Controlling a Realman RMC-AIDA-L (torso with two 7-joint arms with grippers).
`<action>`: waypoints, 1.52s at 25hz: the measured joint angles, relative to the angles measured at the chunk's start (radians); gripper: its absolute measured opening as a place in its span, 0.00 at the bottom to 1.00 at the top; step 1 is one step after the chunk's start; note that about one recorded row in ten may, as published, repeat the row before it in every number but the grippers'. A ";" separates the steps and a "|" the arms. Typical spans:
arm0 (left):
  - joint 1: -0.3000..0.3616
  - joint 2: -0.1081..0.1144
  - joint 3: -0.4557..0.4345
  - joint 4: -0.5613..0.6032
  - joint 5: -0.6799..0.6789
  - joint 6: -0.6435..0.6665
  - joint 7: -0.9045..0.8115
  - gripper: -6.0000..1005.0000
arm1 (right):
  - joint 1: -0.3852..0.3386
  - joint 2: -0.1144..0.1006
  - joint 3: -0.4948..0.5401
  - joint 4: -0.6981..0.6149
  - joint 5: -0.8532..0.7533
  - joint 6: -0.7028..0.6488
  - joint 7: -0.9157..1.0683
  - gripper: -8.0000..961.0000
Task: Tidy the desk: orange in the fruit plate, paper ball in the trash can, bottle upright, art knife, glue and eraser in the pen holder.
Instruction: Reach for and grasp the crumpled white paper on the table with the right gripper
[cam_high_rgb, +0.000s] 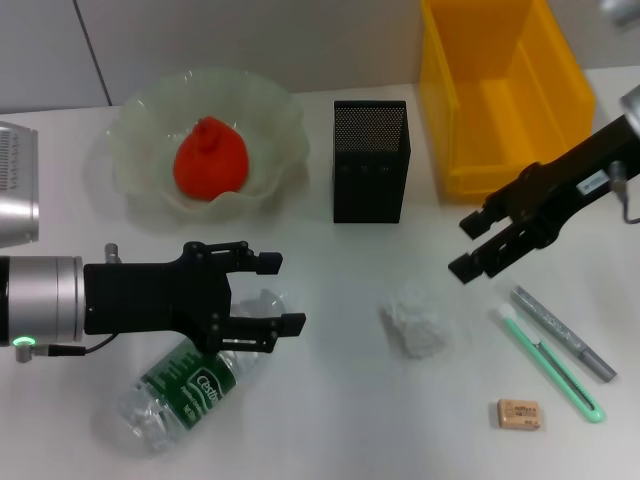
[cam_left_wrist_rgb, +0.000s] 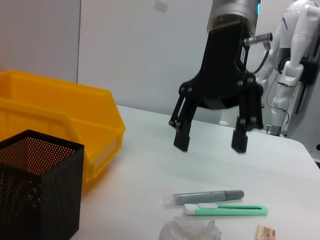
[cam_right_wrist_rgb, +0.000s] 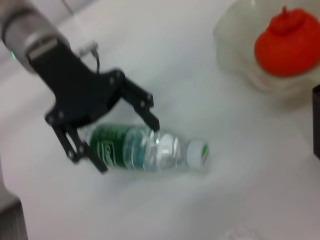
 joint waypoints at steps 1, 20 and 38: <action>-0.001 0.000 -0.003 0.000 0.000 0.000 -0.002 0.80 | 0.003 0.003 -0.025 0.000 -0.003 0.012 0.000 0.74; -0.005 0.006 -0.033 0.001 0.000 -0.001 -0.026 0.80 | -0.005 0.123 -0.271 0.040 -0.110 0.297 -0.148 0.72; -0.006 0.014 -0.037 0.010 0.001 0.006 -0.043 0.80 | -0.003 0.138 -0.286 0.091 -0.119 0.366 -0.168 0.71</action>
